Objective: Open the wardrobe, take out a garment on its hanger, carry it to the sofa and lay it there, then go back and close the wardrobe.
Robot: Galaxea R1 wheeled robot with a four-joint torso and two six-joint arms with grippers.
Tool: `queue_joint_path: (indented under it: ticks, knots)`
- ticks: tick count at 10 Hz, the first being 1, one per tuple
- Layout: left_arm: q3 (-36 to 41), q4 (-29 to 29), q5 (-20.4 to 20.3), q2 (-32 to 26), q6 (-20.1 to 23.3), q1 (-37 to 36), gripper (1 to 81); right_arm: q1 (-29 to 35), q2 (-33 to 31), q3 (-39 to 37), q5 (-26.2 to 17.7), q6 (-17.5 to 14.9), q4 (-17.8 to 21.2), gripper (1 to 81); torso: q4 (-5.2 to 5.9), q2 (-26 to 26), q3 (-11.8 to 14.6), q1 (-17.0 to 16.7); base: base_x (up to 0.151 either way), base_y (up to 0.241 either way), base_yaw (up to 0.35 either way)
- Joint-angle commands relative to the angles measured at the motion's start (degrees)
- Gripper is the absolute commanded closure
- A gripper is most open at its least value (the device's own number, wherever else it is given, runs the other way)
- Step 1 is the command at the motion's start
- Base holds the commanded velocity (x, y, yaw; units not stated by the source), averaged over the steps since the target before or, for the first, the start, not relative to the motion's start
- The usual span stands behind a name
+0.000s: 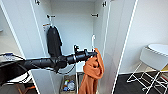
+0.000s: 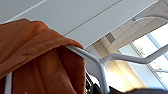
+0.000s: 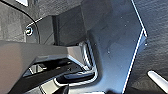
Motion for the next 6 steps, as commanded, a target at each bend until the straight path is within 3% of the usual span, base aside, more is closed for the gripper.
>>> queue_joint_path:
  ticks: [1, 6]
  knots:
    - [0.77, 2.22, -6.46, 0.12, 0.64, -11.36, 81.1, 1.76, 0.51, 0.40, -3.37, -0.19, 0.13, 1.0, 0.00, 0.00, 0.00, 0.00, 0.000, 0.000, -0.198]
    - [1.03, 2.22, -6.11, -0.24, 0.55, -11.36, 81.1, 1.84, 0.42, 0.31, -3.37, -0.19, 0.22, 1.0, 0.00, 0.02, 0.00, 0.02, 0.000, 0.000, -0.266]
